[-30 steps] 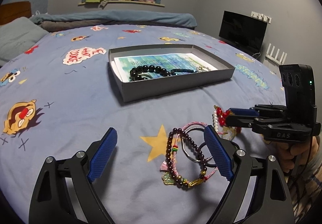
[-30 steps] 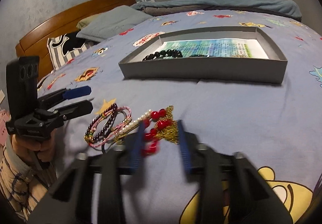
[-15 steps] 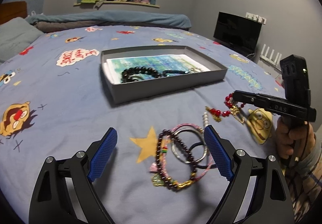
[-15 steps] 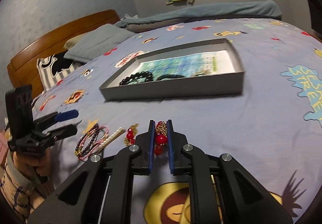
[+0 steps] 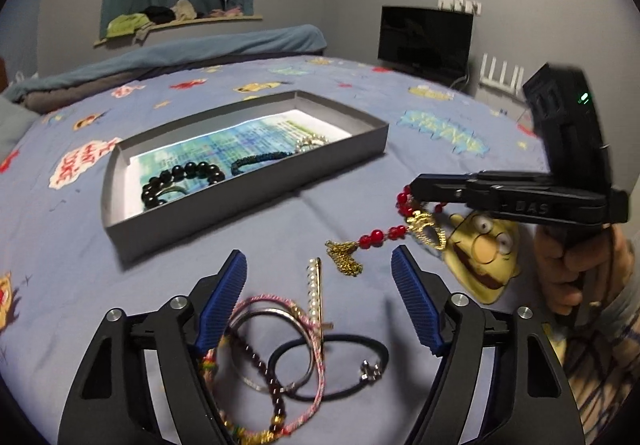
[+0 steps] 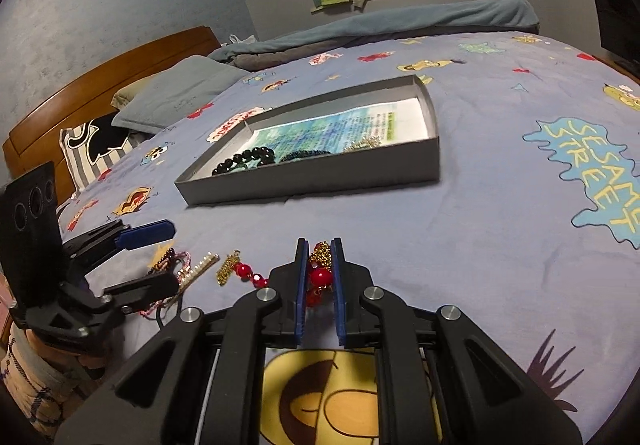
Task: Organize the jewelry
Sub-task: 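Grasp the red bead strand with the right tool while the left grasps the pearl hairpin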
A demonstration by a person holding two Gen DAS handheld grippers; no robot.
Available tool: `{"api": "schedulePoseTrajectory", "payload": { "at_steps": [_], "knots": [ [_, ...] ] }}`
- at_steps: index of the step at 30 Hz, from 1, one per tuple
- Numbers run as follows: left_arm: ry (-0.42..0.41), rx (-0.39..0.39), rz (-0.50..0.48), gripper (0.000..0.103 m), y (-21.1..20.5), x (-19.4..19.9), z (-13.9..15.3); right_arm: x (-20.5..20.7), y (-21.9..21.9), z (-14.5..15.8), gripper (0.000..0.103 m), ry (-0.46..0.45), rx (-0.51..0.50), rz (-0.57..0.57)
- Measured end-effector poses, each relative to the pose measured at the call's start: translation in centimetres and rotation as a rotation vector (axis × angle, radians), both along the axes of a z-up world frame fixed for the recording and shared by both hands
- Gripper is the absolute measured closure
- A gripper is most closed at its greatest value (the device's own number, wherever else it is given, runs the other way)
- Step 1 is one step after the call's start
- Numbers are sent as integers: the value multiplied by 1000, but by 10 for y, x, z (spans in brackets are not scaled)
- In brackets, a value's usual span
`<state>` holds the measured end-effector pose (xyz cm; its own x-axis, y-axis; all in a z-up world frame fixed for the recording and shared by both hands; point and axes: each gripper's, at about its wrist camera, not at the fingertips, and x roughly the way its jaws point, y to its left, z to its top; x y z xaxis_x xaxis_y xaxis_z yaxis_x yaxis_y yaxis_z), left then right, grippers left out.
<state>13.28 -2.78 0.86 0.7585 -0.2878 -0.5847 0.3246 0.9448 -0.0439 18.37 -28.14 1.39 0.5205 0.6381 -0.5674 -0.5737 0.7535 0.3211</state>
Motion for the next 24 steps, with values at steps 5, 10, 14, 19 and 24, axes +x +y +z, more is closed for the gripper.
{"api": "schedulePoseTrajectory", "payload": {
  "at_steps": [5,10,14,19,24],
  "knots": [
    [81,60,-1,58,-7,14,-15,2,-1,-6,88,44,-8,28],
    [115,64,-10,59,-1,12,-20,-2,-3,-7,60,51,-2,56],
    [122,65,-16,59,1,8,-21,-7,-2,-9,56,49,-12,79],
    [125,82,-19,78,1,4,-21,-8,9,-15,55,60,-38,110],
    [108,63,3,95,7,2,-16,-14,20,-17,71,30,-85,132]
  ]
}}
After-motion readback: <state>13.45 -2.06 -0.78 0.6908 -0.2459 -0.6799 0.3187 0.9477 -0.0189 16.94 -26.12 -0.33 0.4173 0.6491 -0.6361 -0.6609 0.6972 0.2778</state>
